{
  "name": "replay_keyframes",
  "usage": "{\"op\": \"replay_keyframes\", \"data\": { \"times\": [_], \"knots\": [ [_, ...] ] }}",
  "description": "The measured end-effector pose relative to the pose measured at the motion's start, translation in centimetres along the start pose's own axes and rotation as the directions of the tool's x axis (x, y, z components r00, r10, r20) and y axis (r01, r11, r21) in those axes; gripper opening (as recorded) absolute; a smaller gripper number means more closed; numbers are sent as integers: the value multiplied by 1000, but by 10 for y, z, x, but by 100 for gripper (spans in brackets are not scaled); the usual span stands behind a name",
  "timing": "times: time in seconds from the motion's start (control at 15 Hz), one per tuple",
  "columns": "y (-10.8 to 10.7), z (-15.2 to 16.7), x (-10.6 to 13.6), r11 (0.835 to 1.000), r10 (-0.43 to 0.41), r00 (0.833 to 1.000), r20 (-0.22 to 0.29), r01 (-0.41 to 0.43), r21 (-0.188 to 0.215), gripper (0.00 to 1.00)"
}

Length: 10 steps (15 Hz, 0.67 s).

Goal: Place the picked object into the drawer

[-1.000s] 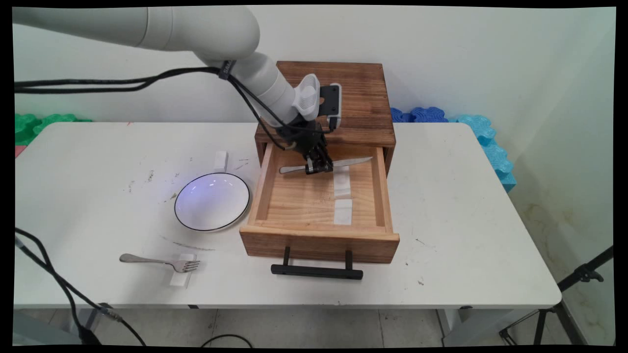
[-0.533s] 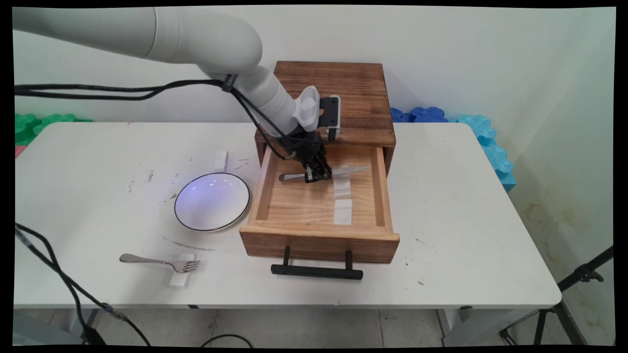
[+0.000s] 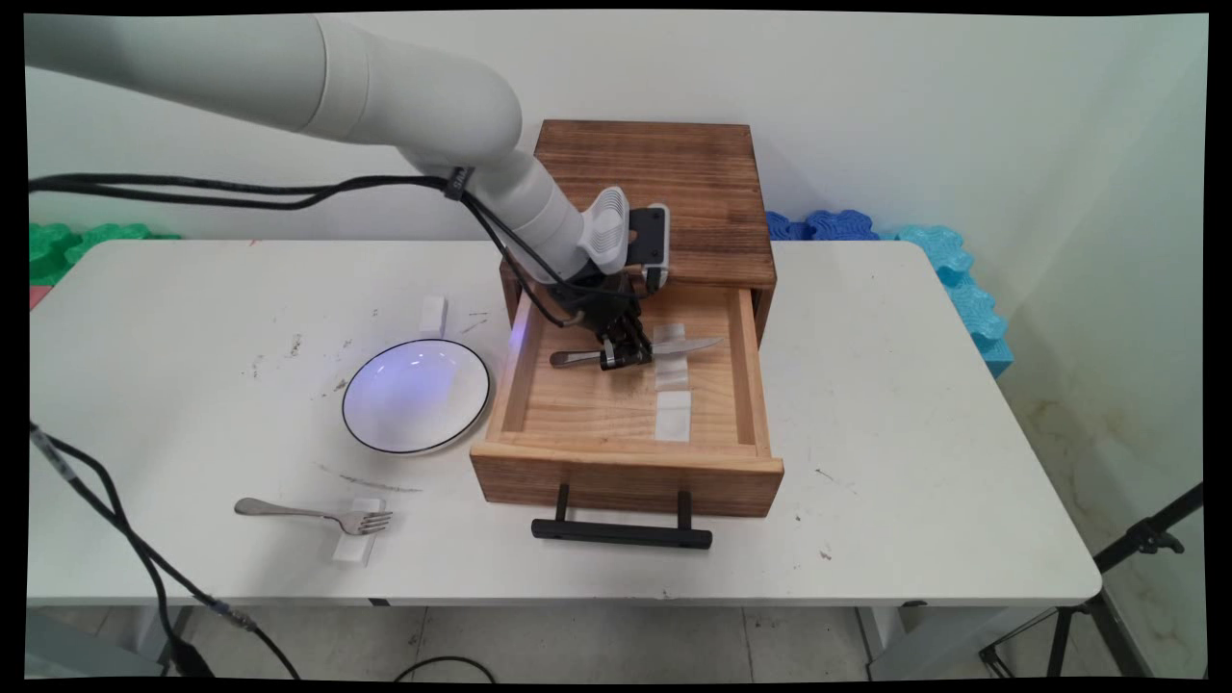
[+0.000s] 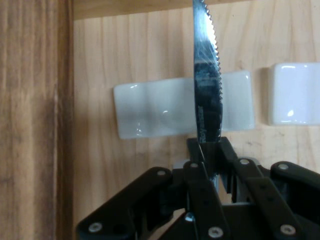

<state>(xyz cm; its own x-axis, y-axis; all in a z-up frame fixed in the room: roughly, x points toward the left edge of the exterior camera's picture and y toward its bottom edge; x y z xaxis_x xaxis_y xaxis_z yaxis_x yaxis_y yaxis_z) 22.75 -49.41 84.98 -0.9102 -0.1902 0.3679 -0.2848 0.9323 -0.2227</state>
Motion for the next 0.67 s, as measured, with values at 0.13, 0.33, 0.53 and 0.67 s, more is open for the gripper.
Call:
{"op": "replay_keyframes", "data": {
  "times": [0.13, 0.33, 0.53, 0.67],
  "knots": [
    [1, 4, -1, 1000, 0, 1000, -1, 0, -2, 0],
    [1, 9, -1, 1000, 0, 1000, -3, 0, -3, 0],
    [1, 13, -1, 1000, 1, 1000, -8, -1, -2, 100],
    [1, 15, -1, 1000, 1, 1000, -11, -1, -1, 100]
  ]
}}
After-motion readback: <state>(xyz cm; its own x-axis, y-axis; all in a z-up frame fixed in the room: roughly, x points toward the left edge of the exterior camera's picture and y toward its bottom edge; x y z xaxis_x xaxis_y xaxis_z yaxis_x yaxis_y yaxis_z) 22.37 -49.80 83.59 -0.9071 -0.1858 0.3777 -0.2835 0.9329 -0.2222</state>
